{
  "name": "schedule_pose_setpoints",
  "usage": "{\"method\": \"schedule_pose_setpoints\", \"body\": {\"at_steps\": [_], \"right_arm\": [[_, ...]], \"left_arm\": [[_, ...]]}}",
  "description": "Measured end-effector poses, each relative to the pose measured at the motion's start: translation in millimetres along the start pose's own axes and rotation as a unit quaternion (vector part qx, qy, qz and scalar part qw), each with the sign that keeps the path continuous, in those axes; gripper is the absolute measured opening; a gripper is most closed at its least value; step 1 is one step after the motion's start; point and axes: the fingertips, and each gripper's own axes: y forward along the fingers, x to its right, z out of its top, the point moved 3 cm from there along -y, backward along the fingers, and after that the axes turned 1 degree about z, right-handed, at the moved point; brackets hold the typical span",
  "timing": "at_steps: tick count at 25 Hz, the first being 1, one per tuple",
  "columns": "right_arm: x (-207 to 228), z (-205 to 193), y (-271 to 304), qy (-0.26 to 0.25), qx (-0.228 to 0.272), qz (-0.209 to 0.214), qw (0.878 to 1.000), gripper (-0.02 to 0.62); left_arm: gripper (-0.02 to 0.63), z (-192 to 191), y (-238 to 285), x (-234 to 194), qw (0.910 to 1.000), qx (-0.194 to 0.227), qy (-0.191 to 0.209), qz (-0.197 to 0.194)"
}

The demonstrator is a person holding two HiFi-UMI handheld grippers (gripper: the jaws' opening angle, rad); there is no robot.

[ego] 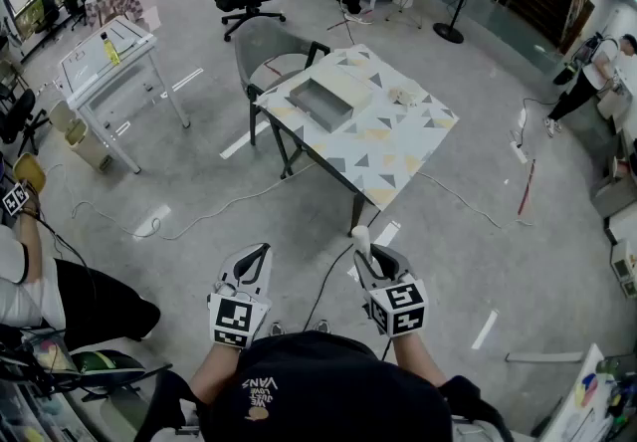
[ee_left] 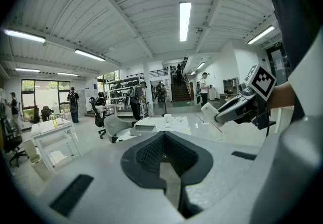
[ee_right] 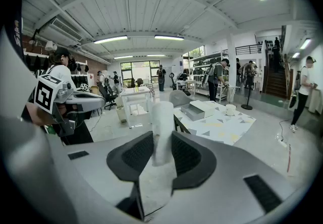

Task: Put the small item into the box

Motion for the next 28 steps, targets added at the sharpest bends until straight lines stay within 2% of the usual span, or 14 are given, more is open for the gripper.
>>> {"method": "schedule_pose_setpoints", "body": {"at_steps": [10, 16, 22, 28], "right_arm": [[34, 0, 9, 0.008, 0.010, 0.036, 0.999, 0.114], [49, 5, 24, 0.013, 0.010, 0.049, 0.999, 0.114], [56, 25, 62, 0.017, 0.015, 0.042, 0.999, 0.114], [49, 57, 119, 0.028, 0.013, 0.019, 0.999, 0.114]], "left_arm": [[0.006, 2, 27, 18, 0.9995, -0.006, -0.010, 0.030], [0.006, -6, 36, 12, 0.9981, -0.022, -0.027, 0.050], [0.006, -3, 66, -24, 0.9984, -0.013, -0.026, 0.049], [0.006, -4, 97, -91, 0.9991, -0.017, -0.029, 0.028]]}}
